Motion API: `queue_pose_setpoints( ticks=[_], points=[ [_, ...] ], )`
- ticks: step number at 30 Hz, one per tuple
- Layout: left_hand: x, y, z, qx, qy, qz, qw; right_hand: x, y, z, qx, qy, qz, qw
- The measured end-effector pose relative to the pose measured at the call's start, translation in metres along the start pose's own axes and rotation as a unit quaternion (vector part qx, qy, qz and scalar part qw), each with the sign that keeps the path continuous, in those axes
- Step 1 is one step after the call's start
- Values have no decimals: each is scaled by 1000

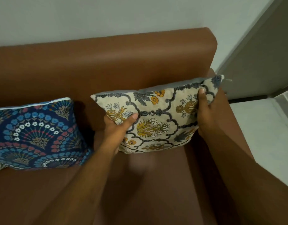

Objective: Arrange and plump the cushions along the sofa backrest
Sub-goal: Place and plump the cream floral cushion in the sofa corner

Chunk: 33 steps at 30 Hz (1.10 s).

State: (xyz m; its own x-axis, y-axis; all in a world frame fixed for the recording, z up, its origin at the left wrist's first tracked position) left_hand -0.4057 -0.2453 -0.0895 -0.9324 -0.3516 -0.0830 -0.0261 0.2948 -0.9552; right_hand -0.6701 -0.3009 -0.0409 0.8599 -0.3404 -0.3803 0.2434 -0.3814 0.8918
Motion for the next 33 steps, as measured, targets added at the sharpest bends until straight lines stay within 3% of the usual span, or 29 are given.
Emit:
queue_pose_setpoints(
  ticks=[4,8,11,13,15,17,19,21,26,28,30,33],
  points=[
    [6,2,10,4,-21,17,1000,-1,-7,13,-1,2,-46,999],
    [2,-3,7,18,-22,40,999,0,-8,3,86,65,52,993],
    [-2,-11,0,91,-86,179,976,1,-27,-4,130,84,77,985],
    [2,-25,-4,238,-87,328,910,3,-55,2,143,92,73,983],
    [10,-40,-1,351,6,474,808,10,-76,3,164,105,61,979],
    [14,-46,17,354,107,595,713,21,-84,4,162,106,47,980],
    [10,-52,39,327,134,662,662,32,-76,7,133,79,20,988],
    [0,-54,54,299,149,666,667,39,-58,8,70,61,-32,995],
    [-15,-41,42,276,120,532,791,11,1,-5,-121,-25,-68,990],
    [3,-38,36,276,114,480,825,-11,22,-2,-185,-74,-95,975],
    [26,-35,41,293,121,453,833,-28,23,10,-218,-139,-115,959],
    [59,-28,55,298,155,457,823,-48,-10,40,-142,-162,-173,961]
  ],
)
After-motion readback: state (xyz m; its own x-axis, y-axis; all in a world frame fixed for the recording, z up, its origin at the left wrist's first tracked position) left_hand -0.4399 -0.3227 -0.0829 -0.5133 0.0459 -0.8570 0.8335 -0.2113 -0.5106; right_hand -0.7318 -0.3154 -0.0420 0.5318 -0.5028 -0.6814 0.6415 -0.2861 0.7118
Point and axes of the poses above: each hand's wrist, its own z-axis towards the middle knuckle, its own x-axis out of the palm, y = z × x, the point moved 1 cm from there along z, towards the middle knuckle, and after that the axes turned 15 degrees about x, right-handed, at the moved point
